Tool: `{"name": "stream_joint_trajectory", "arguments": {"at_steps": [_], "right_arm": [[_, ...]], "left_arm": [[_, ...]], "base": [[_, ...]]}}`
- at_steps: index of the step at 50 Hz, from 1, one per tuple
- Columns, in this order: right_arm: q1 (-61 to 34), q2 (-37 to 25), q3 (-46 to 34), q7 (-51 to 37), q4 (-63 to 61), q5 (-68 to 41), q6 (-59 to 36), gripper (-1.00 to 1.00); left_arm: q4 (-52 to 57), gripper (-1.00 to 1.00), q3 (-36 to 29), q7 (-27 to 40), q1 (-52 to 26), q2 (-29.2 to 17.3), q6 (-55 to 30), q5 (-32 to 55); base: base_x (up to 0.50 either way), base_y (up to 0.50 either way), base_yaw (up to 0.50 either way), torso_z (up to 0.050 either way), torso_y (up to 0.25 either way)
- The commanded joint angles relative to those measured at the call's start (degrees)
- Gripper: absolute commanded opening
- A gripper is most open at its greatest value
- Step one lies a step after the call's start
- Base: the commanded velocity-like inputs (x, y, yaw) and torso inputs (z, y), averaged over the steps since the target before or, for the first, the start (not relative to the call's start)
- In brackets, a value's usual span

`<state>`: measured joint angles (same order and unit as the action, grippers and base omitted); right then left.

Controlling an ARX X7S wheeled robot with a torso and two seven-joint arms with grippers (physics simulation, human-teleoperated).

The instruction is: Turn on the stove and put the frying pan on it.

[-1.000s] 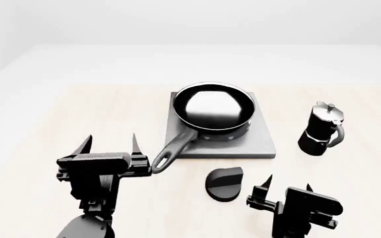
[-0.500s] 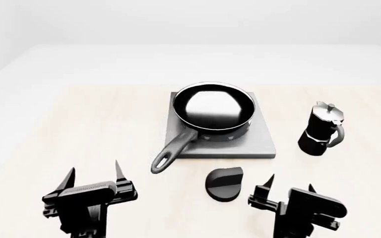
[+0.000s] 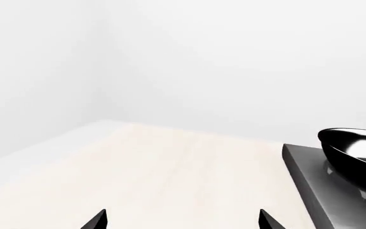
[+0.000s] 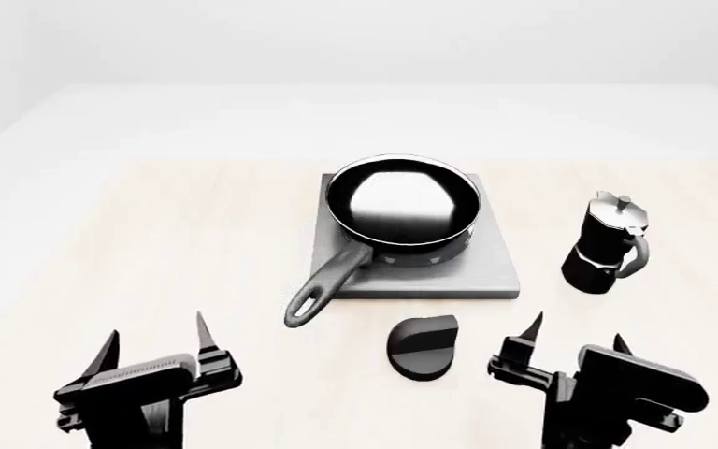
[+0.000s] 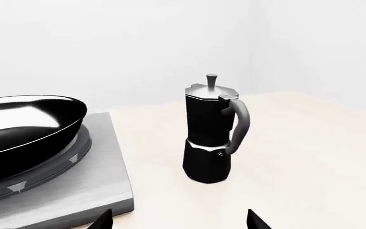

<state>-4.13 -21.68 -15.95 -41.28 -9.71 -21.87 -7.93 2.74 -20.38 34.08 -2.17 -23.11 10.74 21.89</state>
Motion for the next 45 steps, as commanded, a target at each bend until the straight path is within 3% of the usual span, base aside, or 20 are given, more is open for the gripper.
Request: {"name": "stream_joint_trajectory", "arguments": {"at_steps": [1,45], "right_arm": [[1.4,-2.8,0.9,-2.1,-8.5,-1.5,-4.8,1.0],[3.1,-9.8,3.5,-9.0,-28.9,-3.2,-16.5,1.0]], "left_arm": [[5.9,1.0,0.7,1.7,1.6,-2.0,-2.0,0.9],[33.4,1.0,3.5,8.3,6.0,-11.7,-13.0,4.9]], "base": [[0.0,0.0,0.0,0.0,0.0],[0.0,0.0,0.0,0.0,0.0]]}}
